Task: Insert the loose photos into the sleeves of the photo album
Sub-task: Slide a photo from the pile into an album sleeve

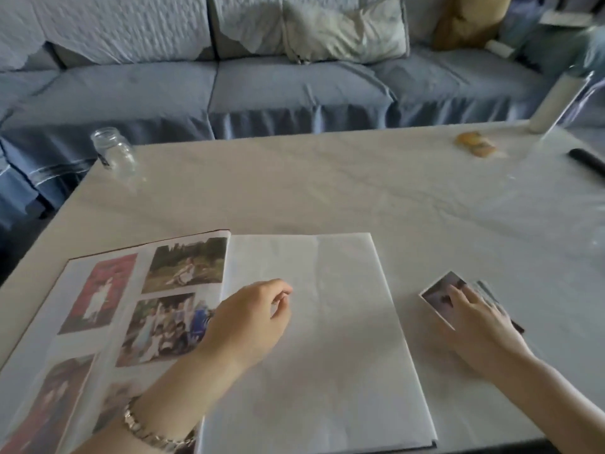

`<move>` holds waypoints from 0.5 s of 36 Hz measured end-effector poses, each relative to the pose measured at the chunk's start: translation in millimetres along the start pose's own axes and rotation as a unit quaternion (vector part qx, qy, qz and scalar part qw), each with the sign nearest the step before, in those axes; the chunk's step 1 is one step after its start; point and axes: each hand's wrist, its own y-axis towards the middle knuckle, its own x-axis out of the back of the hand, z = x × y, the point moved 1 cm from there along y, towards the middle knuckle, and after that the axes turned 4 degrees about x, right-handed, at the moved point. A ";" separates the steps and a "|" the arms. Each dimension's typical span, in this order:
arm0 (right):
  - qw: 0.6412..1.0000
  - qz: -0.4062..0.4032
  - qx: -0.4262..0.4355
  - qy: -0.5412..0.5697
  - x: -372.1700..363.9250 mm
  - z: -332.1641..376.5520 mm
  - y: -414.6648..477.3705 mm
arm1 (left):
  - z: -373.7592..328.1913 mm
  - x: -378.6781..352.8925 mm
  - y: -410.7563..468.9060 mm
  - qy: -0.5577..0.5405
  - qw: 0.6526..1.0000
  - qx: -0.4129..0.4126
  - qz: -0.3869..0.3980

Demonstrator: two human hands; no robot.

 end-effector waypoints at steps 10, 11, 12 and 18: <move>0.999 -0.038 0.018 -0.013 -5.3 -24.1 -10.8 | -14.0 -25.9 3.9 -0.021 0.999 0.007 0.047; 0.998 -0.050 0.031 -0.026 0.7 -23.7 -12.8 | -15.6 -28.0 3.7 -0.026 0.998 0.008 0.051; 0.997 -0.045 0.039 -0.053 4.5 -21.9 -14.0 | -17.6 -29.8 3.4 -0.035 0.998 0.010 0.055; 0.964 -0.251 0.073 0.047 9.1 -7.0 -18.4 | -40.7 -38.3 4.3 -0.186 0.973 0.051 0.124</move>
